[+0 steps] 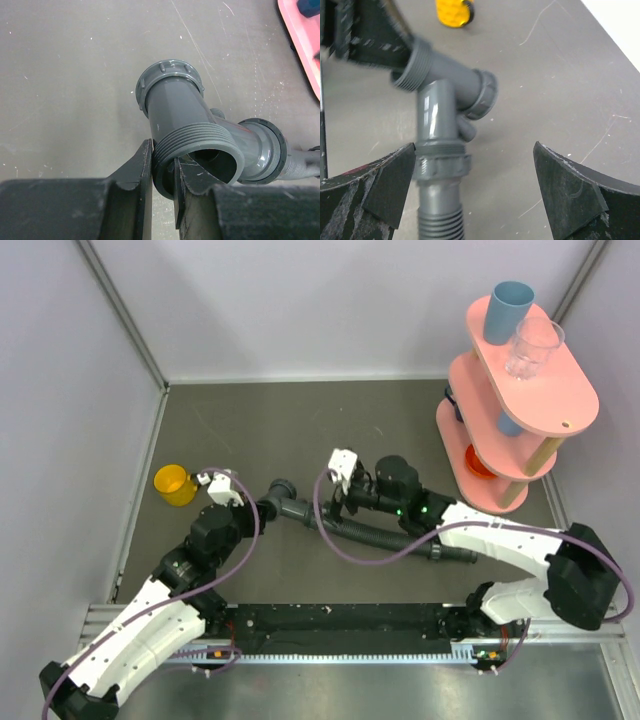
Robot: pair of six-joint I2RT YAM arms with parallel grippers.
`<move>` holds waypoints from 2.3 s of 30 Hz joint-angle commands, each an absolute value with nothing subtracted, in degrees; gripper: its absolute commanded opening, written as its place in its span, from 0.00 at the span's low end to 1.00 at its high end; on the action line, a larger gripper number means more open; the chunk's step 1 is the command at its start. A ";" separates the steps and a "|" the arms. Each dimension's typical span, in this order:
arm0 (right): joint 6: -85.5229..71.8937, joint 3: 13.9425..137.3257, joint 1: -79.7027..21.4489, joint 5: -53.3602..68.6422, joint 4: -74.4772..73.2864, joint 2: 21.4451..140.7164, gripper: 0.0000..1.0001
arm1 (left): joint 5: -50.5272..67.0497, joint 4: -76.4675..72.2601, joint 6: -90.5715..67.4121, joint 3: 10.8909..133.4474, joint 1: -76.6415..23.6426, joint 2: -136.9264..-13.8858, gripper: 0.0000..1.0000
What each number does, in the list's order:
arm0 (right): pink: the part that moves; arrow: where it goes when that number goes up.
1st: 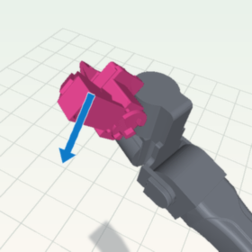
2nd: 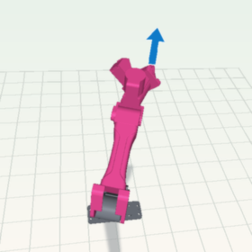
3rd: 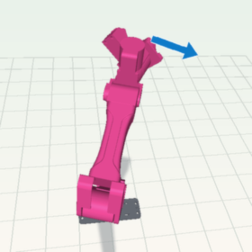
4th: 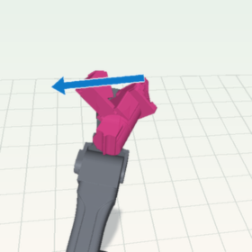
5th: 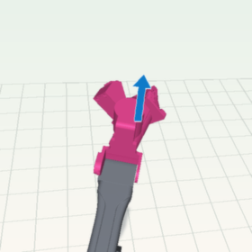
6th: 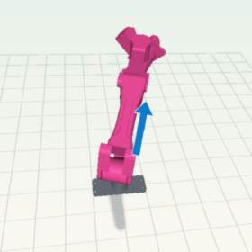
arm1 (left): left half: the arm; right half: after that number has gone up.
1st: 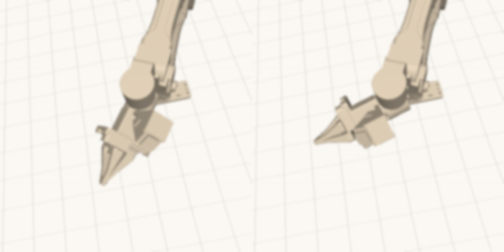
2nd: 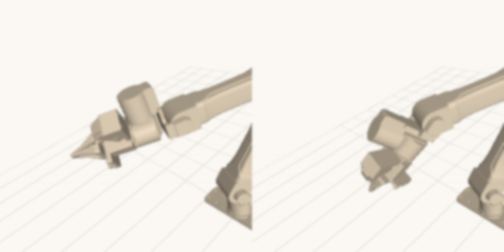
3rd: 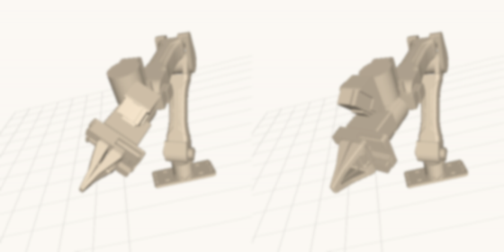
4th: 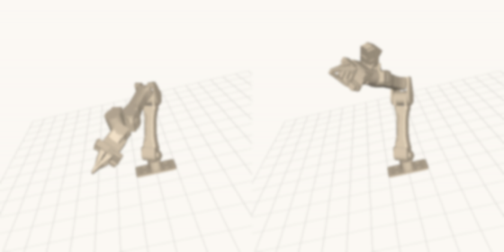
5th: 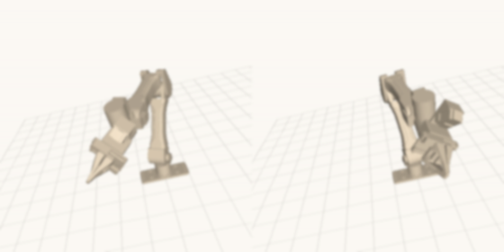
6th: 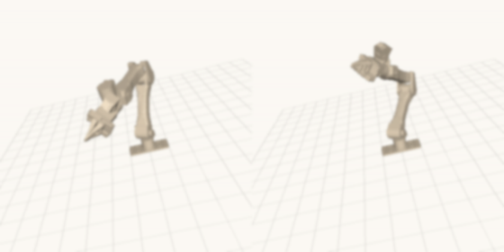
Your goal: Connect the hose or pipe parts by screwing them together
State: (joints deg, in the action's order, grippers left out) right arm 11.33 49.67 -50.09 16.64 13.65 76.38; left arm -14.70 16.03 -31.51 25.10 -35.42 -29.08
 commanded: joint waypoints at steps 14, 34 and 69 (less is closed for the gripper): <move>28.30 35.24 -62.93 1.06 28.12 72.42 0.98 | -13.71 16.26 -34.98 31.73 -35.51 -29.97 0.00; 13.02 45.08 -55.48 16.76 30.68 83.23 0.13 | -11.16 13.80 -31.99 27.52 -35.59 -28.04 0.00; -3.87 51.06 -44.65 24.87 35.07 90.00 0.73 | -10.90 14.94 -30.67 25.93 -35.60 -26.01 0.00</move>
State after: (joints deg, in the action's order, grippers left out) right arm -3.27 46.30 -46.37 29.80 26.85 89.86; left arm -18.57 15.00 -30.02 24.64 -34.59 -26.72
